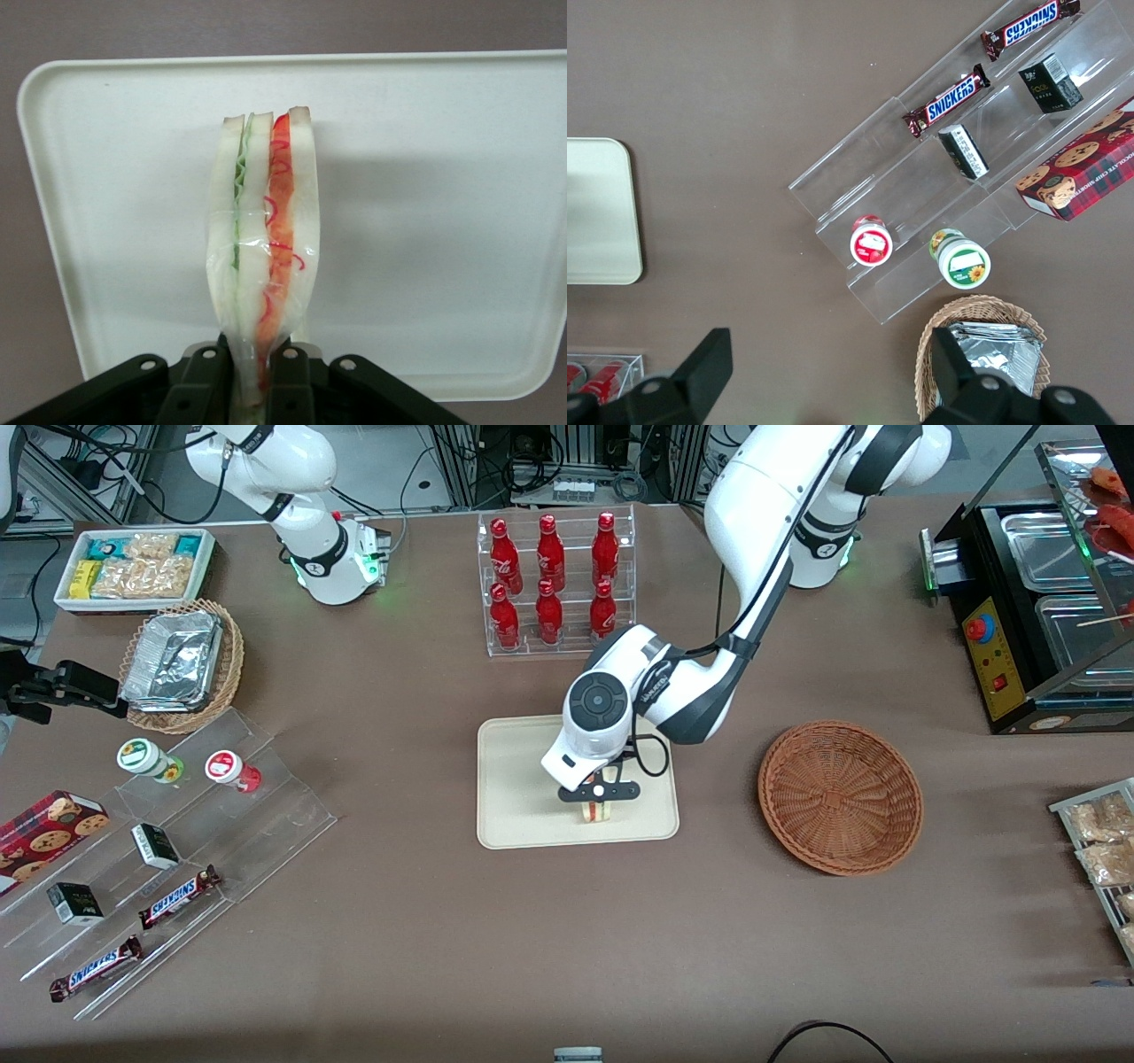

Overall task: Place sandwich from basket to tray
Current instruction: 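Lower the sandwich onto the cream tray with the left gripper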

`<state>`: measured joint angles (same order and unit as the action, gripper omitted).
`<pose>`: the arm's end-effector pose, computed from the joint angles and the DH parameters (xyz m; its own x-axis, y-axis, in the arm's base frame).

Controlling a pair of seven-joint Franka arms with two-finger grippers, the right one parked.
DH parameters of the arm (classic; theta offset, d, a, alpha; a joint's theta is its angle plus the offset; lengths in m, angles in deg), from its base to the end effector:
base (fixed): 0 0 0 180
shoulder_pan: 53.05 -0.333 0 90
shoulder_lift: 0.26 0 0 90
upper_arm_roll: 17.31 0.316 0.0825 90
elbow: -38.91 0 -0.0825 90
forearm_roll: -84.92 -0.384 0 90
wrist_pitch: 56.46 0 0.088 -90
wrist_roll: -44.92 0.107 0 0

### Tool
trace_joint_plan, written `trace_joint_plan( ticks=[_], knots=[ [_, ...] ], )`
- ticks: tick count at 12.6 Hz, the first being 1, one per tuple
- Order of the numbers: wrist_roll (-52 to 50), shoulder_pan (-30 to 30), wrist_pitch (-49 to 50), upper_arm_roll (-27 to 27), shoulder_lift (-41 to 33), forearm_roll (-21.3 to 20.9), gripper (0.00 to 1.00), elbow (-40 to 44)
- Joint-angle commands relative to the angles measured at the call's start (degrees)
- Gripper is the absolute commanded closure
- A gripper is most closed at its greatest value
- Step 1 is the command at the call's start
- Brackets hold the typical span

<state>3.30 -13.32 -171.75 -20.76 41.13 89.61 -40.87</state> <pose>0.5266 -0.4893 0.2730 0.9883 0.0233 -0.1506 0.0255 -0.9996 0.0128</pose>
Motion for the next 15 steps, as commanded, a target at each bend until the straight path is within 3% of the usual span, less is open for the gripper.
trace_joint_plan(
  ticks=[1,5,15],
  knots=[
    [0.4,0.5,-1.6,-0.2,2.5,1.2,1.0,2.9],
    [0.1,0.6,-5.0,-1.3,3.9,1.0,1.0,2.9],
    [-2.4,1.1,-3.0,-1.4,4.1,0.8,1.0,2.9]
  ],
)
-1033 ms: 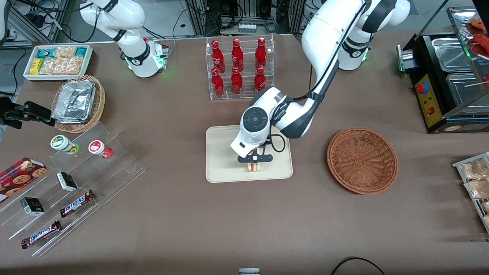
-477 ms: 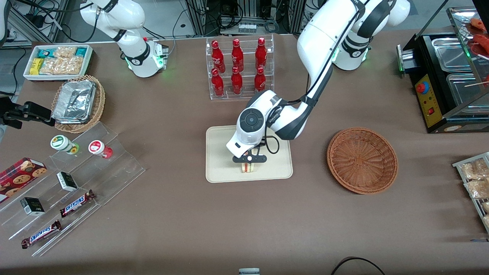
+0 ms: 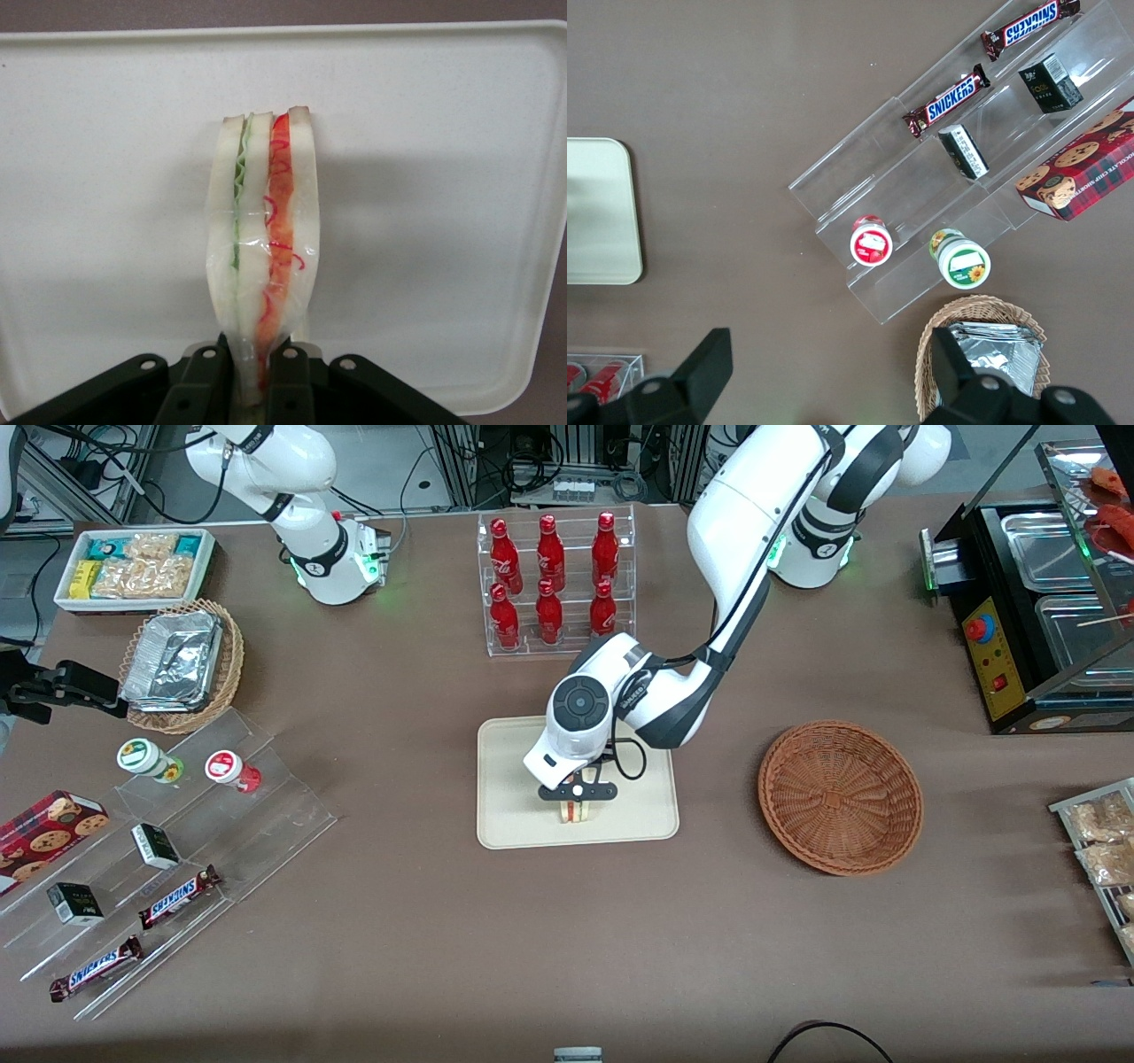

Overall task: Place sandwich from basket to tray
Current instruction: 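Lower the sandwich onto the cream tray with the left gripper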

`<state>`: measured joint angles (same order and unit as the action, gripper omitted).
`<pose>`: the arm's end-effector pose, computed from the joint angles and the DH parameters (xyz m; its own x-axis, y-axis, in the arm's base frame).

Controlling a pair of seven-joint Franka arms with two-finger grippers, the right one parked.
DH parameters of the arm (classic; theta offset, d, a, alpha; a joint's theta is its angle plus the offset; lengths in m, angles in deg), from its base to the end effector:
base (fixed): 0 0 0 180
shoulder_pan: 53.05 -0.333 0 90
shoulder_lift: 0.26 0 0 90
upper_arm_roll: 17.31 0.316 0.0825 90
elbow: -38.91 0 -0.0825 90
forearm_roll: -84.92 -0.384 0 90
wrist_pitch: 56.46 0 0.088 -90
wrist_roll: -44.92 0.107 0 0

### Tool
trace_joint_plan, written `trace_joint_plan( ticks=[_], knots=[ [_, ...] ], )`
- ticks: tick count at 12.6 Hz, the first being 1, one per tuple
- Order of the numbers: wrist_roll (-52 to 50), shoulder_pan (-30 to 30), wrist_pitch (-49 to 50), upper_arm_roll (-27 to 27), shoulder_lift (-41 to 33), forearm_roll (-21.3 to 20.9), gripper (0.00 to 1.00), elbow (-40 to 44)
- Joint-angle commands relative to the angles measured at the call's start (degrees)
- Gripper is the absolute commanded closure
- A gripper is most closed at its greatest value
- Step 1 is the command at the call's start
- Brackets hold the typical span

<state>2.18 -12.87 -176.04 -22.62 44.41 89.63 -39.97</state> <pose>0.5166 -0.5118 0.2456 0.9897 0.0158 -0.1425 0.0231 -0.9985 0.0497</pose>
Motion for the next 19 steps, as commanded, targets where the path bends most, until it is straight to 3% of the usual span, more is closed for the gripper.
trace_joint_plan(
  ticks=[1,5,6,7,8,12,19],
  knots=[
    [-1.4,0.7,1.2,0.5,0.9,0.7,1.0,1.9],
    [-3.2,1.0,1.1,0.6,1.1,0.6,0.98,1.9],
    [-3.3,1.0,1.1,0.6,1.1,0.7,0.69,1.9],
    [-3.2,1.0,1.0,0.6,1.1,0.7,0.21,2.0],
    [-3.2,1.0,0.9,0.6,1.1,0.7,0.0,1.9],
    [-3.1,0.8,1.5,0.6,0.1,0.8,0.0,2.1],
    [-1.9,-0.7,12.8,0.8,-7.3,1.0,0.0,6.1]
  ],
)
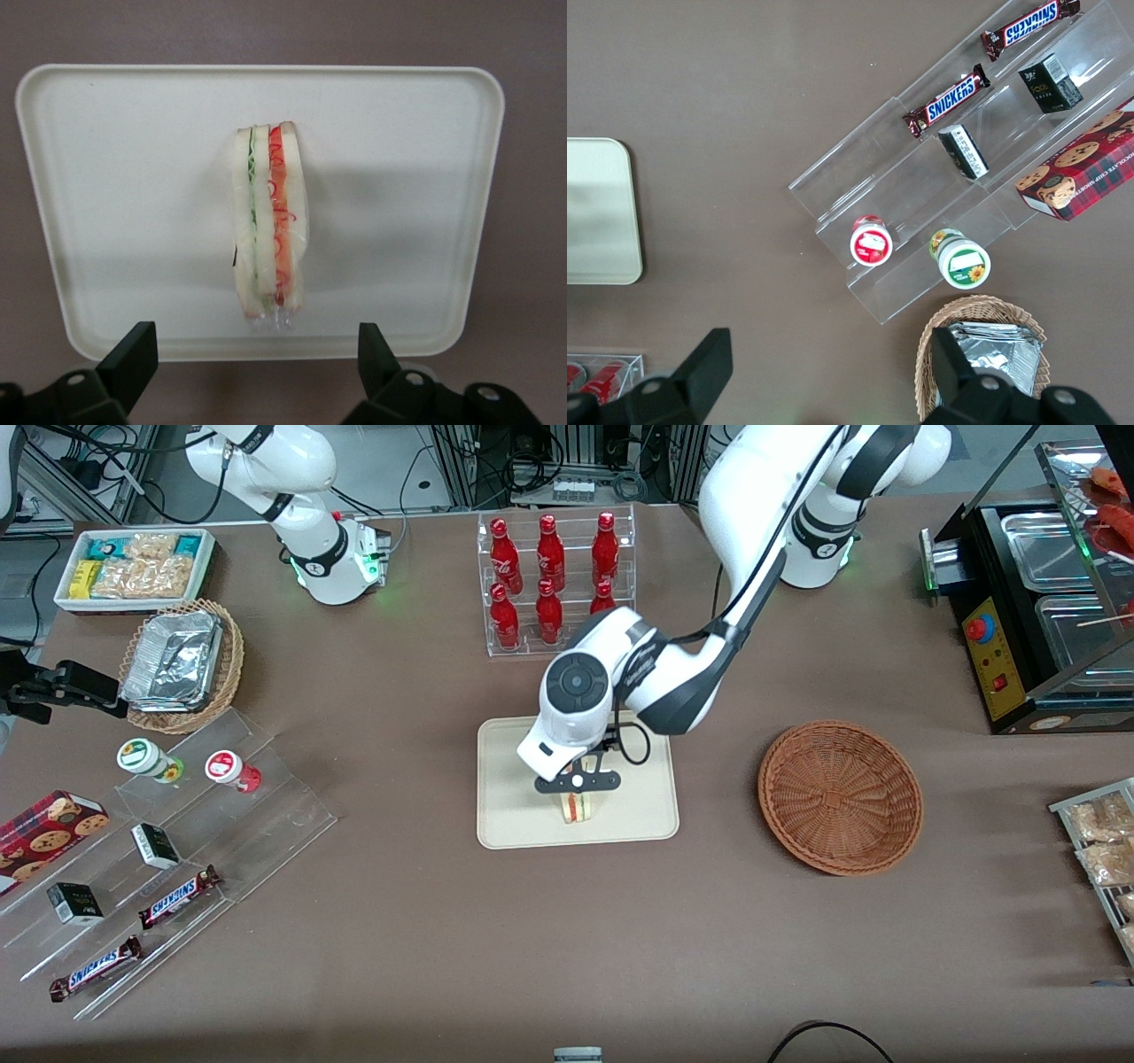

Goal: Place sandwich from basket to tray

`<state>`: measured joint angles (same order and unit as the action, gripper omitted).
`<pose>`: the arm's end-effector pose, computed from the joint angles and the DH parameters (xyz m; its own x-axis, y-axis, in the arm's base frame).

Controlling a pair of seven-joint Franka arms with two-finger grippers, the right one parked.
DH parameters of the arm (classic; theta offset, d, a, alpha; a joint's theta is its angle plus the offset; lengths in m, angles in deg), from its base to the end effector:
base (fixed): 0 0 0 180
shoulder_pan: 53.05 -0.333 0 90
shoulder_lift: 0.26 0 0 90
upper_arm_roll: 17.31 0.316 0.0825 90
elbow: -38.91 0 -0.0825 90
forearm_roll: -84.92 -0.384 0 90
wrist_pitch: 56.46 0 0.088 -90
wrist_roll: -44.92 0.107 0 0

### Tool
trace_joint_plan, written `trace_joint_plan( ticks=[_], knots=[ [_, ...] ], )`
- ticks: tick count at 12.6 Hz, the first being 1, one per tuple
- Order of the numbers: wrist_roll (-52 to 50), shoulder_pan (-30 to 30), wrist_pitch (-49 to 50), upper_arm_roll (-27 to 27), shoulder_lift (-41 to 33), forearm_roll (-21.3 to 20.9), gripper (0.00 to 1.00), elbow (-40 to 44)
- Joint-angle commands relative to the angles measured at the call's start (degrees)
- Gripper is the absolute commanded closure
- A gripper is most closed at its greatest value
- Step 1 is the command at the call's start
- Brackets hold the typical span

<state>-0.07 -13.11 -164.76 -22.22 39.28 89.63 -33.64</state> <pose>0.5255 -0.5102 0.3455 0.9892 0.0450 -0.1392 0.0517 -0.9976 0.0451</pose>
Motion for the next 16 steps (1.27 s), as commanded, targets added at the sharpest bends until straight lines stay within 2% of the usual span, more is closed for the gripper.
trace_joint_plan(
  ticks=[1,11,15,16],
  knots=[
    [0.3,-1.3,2.1,0.4,-3.0,1.0,0.0,-0.2],
    [0.4,-3.9,7.8,1.5,-11.9,-0.1,0.0,-1.1],
    [2.6,-9.4,11.3,1.7,-15.3,-0.6,0.0,-1.4],
    [6.2,-11.0,12.6,1.7,-16.5,-0.8,0.0,-2.3]
  ],
)
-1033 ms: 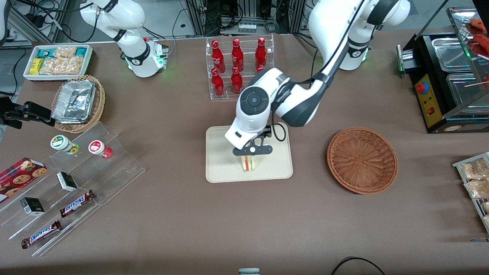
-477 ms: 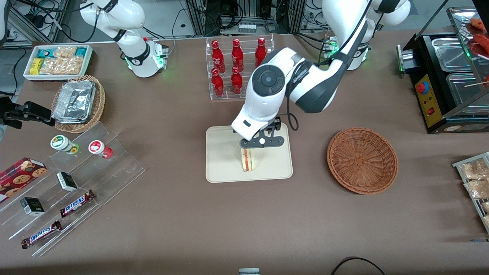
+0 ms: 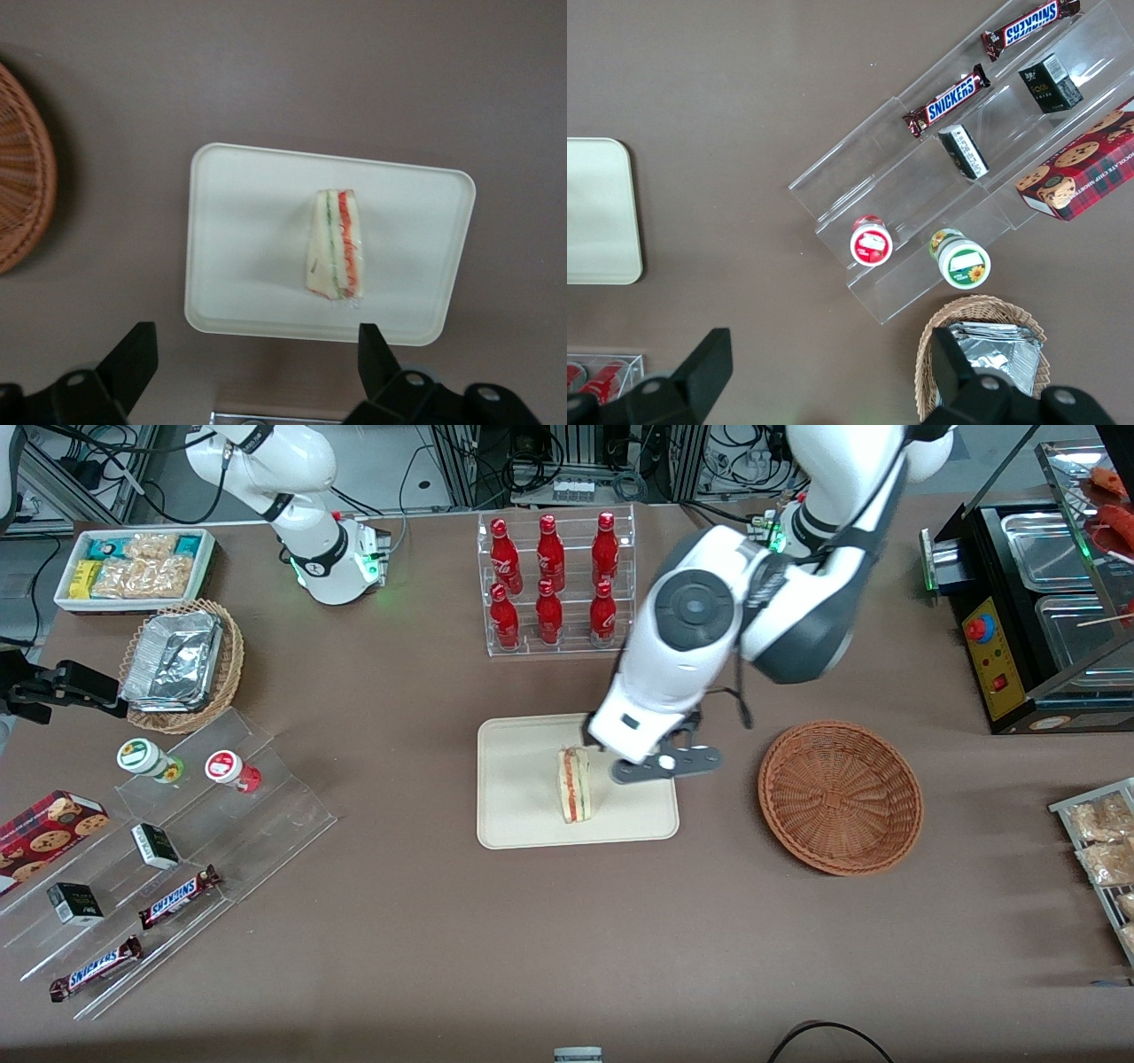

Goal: Place sandwich from basket to tray

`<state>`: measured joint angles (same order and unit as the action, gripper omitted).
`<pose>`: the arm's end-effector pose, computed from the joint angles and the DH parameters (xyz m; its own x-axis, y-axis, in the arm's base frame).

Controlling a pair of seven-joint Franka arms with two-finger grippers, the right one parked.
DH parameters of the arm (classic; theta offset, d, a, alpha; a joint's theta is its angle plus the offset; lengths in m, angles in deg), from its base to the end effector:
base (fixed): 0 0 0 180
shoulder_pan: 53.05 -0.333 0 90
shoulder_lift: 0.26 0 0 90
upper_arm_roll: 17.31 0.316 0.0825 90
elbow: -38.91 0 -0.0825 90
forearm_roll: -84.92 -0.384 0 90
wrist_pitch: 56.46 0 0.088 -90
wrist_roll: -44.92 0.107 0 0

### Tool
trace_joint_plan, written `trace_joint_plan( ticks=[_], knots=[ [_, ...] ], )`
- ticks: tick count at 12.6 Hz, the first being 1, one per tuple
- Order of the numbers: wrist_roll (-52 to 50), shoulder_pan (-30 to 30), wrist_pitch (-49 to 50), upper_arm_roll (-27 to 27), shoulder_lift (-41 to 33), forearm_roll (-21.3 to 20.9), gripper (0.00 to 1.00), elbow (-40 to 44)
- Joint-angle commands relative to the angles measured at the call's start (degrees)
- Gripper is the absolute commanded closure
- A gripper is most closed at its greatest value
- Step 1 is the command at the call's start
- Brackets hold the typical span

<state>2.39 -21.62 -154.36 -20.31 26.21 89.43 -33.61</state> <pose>0.5715 -0.3916 0.4927 0.9846 0.1545 -0.0823 0.1597 -0.9852 0.0614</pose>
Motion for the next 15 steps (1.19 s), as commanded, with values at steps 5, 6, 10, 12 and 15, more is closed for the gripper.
trace_joint_plan(
  ticks=[5,6,10,12,15],
  knots=[
    [21.1,-12.2,5.2,-0.3,-12.1,-0.7,0.0,-11.2],
    [23.6,-13.7,5.2,-0.2,-14.1,-0.8,0.0,-13.7],
    [30.6,-20.3,9.0,0.2,-21.5,-0.7,0.0,-19.2],
    [35.3,-23.8,12.4,0.1,-24.3,-0.7,0.0,-20.1],
    [38.2,-26.4,15.9,-0.1,-28.0,-1.1,0.0,-21.1]
  ],
)
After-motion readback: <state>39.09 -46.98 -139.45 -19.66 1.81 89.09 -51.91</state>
